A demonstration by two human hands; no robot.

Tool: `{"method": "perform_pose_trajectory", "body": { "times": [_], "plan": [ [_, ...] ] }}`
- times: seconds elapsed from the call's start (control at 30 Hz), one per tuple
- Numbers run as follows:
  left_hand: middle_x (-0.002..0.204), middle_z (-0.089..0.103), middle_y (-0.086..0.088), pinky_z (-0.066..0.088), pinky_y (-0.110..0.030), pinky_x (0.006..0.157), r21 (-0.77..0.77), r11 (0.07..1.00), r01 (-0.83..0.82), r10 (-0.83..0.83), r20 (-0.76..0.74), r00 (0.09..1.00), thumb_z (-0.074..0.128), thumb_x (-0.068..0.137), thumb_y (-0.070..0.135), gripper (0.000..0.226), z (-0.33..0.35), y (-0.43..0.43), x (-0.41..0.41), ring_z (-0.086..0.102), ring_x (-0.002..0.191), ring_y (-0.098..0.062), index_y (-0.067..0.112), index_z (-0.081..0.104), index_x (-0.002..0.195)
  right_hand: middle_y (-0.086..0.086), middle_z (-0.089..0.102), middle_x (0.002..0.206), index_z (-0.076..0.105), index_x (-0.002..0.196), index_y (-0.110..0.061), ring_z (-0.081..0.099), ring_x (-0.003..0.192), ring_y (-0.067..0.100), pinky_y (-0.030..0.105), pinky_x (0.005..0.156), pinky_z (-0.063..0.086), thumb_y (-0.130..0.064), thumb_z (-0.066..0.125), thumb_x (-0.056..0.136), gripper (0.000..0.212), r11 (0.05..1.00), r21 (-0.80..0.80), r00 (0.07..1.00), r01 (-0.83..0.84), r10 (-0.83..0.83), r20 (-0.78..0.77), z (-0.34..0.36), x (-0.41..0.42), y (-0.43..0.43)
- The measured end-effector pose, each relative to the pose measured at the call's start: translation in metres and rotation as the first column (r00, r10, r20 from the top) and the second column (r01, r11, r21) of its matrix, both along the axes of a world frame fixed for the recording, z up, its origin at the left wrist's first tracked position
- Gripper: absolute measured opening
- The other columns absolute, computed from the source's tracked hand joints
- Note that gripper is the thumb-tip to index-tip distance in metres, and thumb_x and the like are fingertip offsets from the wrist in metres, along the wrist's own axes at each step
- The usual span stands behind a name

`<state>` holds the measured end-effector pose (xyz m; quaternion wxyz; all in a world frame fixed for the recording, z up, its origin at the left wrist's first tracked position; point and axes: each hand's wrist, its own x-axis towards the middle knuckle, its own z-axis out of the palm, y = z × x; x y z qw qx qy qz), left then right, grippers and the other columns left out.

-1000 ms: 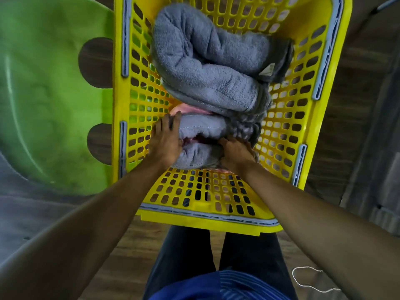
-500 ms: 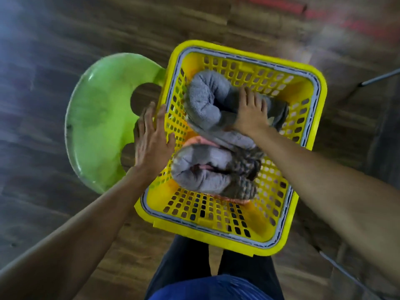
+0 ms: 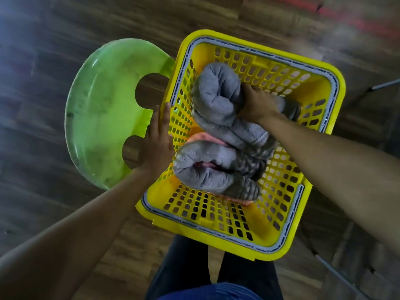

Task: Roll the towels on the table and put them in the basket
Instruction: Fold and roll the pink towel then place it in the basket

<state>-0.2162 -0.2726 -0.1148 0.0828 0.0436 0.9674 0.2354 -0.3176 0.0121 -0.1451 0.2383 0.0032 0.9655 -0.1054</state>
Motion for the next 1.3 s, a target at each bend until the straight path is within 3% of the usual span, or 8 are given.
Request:
{"method": "perform_pose_trajectory", "body": {
  "times": [0.17,0.47,0.6,0.77,0.83,0.97,1.13,1.3],
  "plan": [
    [0.158,0.024,-0.007,0.029,-0.022,0.111,0.26,0.965,-0.018,0.022,-0.011,1.0,0.035,0.104,0.018,0.052,0.005,-0.007,-0.005,0.023,0.145,-0.018,0.018,0.021,0.153,0.018,0.058,0.121,0.042,0.132,-0.021,0.055,0.107,0.043,0.048,0.079,0.047,-0.048,0.07,0.064,0.079,0.987,-0.158,0.999,0.01,-0.015,-0.035,0.041,0.036,-0.003],
    [0.15,0.04,-0.007,0.028,-0.006,0.102,0.397,0.901,-0.175,0.163,0.065,0.985,0.033,0.105,0.021,0.045,0.01,-0.01,-0.003,0.039,0.134,-0.01,0.017,0.034,0.149,0.012,0.062,0.117,0.046,0.139,-0.02,0.059,0.107,0.036,0.044,0.09,0.046,-0.046,0.068,0.061,0.085,0.97,-0.238,0.999,-0.039,0.044,0.018,0.031,0.163,-0.04],
    [0.15,0.04,-0.005,0.027,-0.002,0.098,0.383,0.906,-0.18,0.167,0.067,0.984,0.033,0.105,0.02,0.045,0.011,-0.009,-0.002,0.031,0.123,0.021,0.017,0.033,0.149,0.01,0.051,0.135,0.032,0.15,-0.02,0.046,0.127,0.031,0.048,0.111,0.023,-0.038,0.074,0.069,0.093,0.983,-0.158,0.991,-0.097,0.11,0.076,-0.007,0.193,-0.044],
    [0.15,0.038,-0.005,0.025,0.004,0.091,0.36,0.915,-0.184,0.166,0.081,0.983,0.034,0.105,0.022,0.045,0.01,-0.008,-0.001,0.027,0.112,0.034,0.019,0.031,0.15,0.01,0.019,0.158,0.003,0.155,-0.02,0.017,0.146,0.032,0.063,0.113,0.012,-0.076,0.072,0.054,0.135,0.991,-0.123,0.997,-0.042,0.05,0.063,-0.018,0.204,-0.062],
    [0.151,0.037,-0.003,0.028,0.0,0.093,0.347,0.919,-0.187,0.166,0.09,0.982,0.034,0.105,0.027,0.047,0.01,-0.008,-0.001,0.029,0.116,0.029,0.022,0.029,0.151,0.009,0.012,0.161,-0.002,0.155,-0.021,0.009,0.148,0.032,0.063,0.113,0.007,-0.078,0.071,0.054,0.136,0.988,-0.156,0.998,-0.023,0.032,0.055,-0.021,0.207,-0.072],
    [0.153,0.035,-0.002,0.037,-0.023,0.1,0.34,0.925,-0.168,0.145,0.094,0.985,0.034,0.104,0.033,0.049,0.008,-0.008,-0.001,0.041,0.133,-0.009,0.026,0.025,0.152,0.009,0.007,0.162,-0.009,0.153,-0.017,0.003,0.149,0.031,0.064,0.115,0.004,-0.08,0.067,0.056,0.139,0.993,-0.117,0.991,0.006,0.01,0.134,-0.03,0.204,-0.086],
    [0.153,0.032,-0.005,0.039,-0.041,0.105,0.298,0.945,-0.134,0.108,0.102,0.989,0.04,0.102,0.032,0.055,0.004,-0.011,-0.002,0.037,0.137,-0.021,0.029,0.018,0.153,0.005,-0.001,0.162,-0.02,0.151,-0.019,-0.005,0.149,0.029,0.06,0.114,-0.003,-0.074,0.072,0.059,0.141,0.995,-0.103,0.977,0.013,0.01,0.215,-0.03,0.193,-0.086],
    [0.159,0.019,-0.011,0.019,-0.048,0.118,0.012,0.999,-0.041,0.04,0.093,0.995,0.055,0.092,0.013,0.074,0.021,-0.003,0.006,0.019,0.145,-0.029,0.019,0.015,0.154,0.006,0.029,0.154,0.018,0.153,-0.027,0.033,0.139,0.032,0.053,0.11,0.033,-0.032,0.069,0.082,0.087,0.941,-0.243,0.953,0.236,-0.176,0.246,0.006,0.198,-0.064]
  ]
}}
